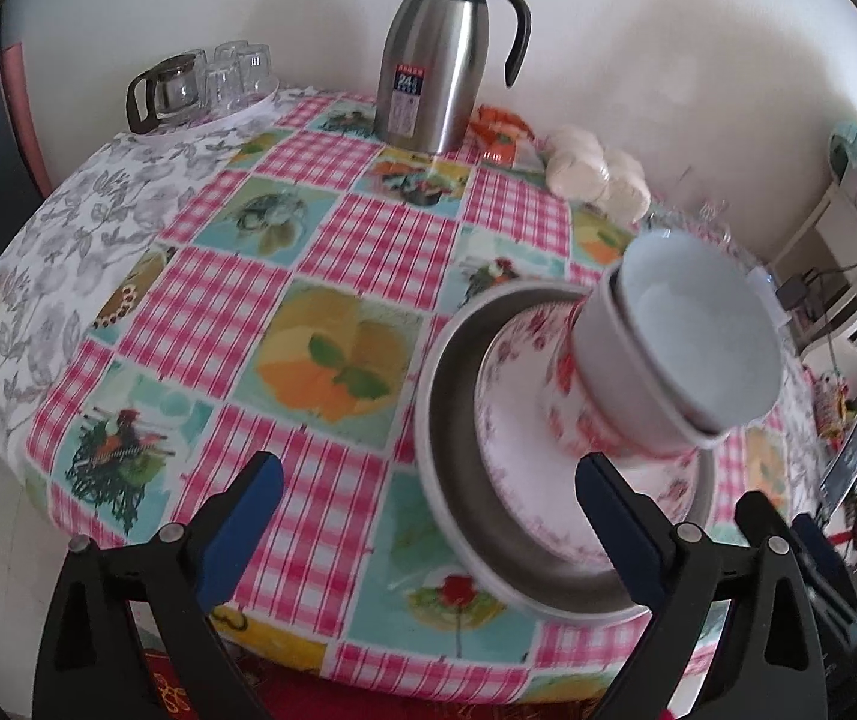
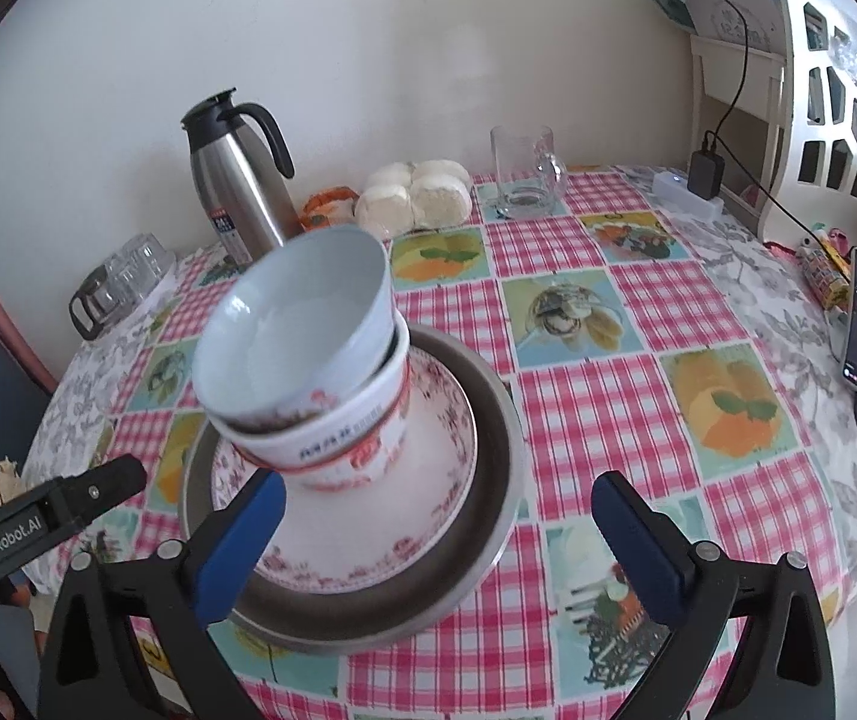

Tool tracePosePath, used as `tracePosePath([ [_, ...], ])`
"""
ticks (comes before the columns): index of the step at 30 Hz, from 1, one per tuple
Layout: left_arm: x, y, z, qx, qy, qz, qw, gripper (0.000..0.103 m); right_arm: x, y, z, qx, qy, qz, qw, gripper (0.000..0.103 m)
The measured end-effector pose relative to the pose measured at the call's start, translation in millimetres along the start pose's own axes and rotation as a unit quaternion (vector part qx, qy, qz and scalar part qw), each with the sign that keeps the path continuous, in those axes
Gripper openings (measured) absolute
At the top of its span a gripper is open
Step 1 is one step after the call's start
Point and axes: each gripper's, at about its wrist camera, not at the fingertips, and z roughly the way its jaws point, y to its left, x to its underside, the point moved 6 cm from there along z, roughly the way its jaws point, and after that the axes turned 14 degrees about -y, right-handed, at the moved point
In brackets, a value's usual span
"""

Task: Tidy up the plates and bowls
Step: 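Withdraw both tools back from the stacked basin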

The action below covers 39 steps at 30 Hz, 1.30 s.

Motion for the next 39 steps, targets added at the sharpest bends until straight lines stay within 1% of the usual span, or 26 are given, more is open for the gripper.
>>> tracePosePath([
  [2,8.0,-0.1,2.0,-0.003,0.009,0.009,0.9999,0.098,5.9,-1.1,0.4,0.005,0.006,-0.005,1.0,0.103],
  [5,17.8,-1.1,5.1,0.004,0.02,0.015,0.9997,0.098,15.3,-3.3,2.6,0.01,0.019,-0.012,1.0,0.103],
  [8,22.3,-0.7,6.5,-0.005,0.022,0.019,0.9996,0.098,25.3,-6.7,4.8,0.019,0.033,-0.018,0.999,0.103],
  [15,34.4,0.8,9.2,-0.005,0.039,0.022,0.999,0.098,38.6,-18.2,5.2,0.034,0.046,-0.016,0.998,0.103],
  [22,42.1,-4.5,8.8,-0.013,0.05,0.042,0.9978,0.098,43.0,-18.6,4.0,0.04,0.049,-0.026,0.998,0.103],
  [25,43.7,-4.8,8.2,-0.023,0.052,0.049,0.9972,0.098,43.7,-19.9,3.8,0.042,0.05,-0.027,0.998,0.103],
  [31,43.5,-5.3,6.6,-0.029,0.049,0.054,0.9969,0.098,44.7,-21.9,4.8,0.046,0.054,-0.027,0.997,0.103],
  [39,50.3,-1.4,13.2,-0.032,0.066,0.054,0.9958,0.098,45.7,-22.3,7.0,0.048,0.059,-0.029,0.997,0.103],
])
